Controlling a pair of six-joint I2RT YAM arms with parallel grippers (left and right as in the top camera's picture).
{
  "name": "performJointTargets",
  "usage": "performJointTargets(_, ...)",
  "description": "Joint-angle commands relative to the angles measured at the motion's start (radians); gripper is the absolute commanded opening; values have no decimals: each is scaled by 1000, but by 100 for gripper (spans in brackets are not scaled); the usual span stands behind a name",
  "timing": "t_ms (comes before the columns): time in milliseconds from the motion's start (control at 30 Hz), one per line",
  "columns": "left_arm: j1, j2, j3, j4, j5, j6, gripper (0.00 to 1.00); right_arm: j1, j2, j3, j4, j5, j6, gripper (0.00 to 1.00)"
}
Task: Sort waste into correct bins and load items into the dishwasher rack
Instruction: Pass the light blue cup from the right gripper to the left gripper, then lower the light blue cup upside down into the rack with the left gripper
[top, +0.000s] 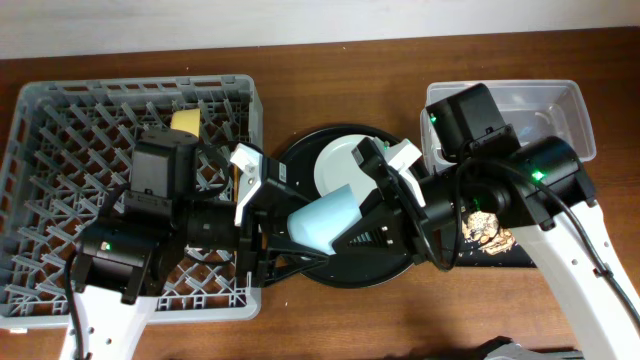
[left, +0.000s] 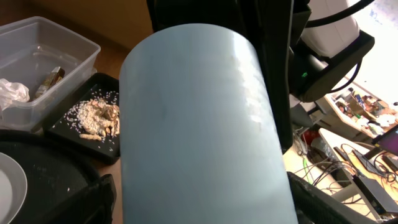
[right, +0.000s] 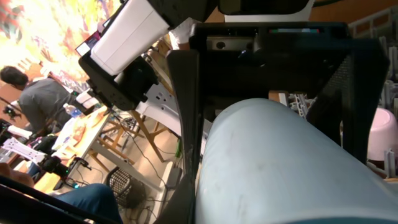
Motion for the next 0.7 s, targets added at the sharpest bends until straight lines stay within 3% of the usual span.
performJointTargets(0,-4,-6,17,16,16,5,83,15,-15,8,-3,8,-14,5)
performJointTargets(67,-4,-6,17,19,16,5,70,20,-15,8,0,8,-14,9)
performJointTargets(100,-4,-6,17,19,16,5,56,20,-15,8,6,8,-14,12)
performJointTargets(133,-4,-6,17,20,16,5,52,20,-15,8,12,9,-14,18)
performJointTargets(300,1,-6,18,26,15,-37,52,-32,-15,9,80,4,56,43)
performJointTargets(367,18,-6,18,26,-12,-51,52,-80,-15,15,136,5,150,44)
performJointTargets(433,19,-6,17,15,-79,-78,53,-148,-15,17,308,69,400,45)
performJointTargets(500,19,-6,17,4,-79,-79,53,-167,-15,17,459,263,612,45)
performJointTargets(633,19,-6,17,-29,-79,-78,53,-84,-15,17,505,381,652,44)
performJointTargets(667,19,-6,17,-29,-79,-78,53,-50,-15,17,505,426,644,40)
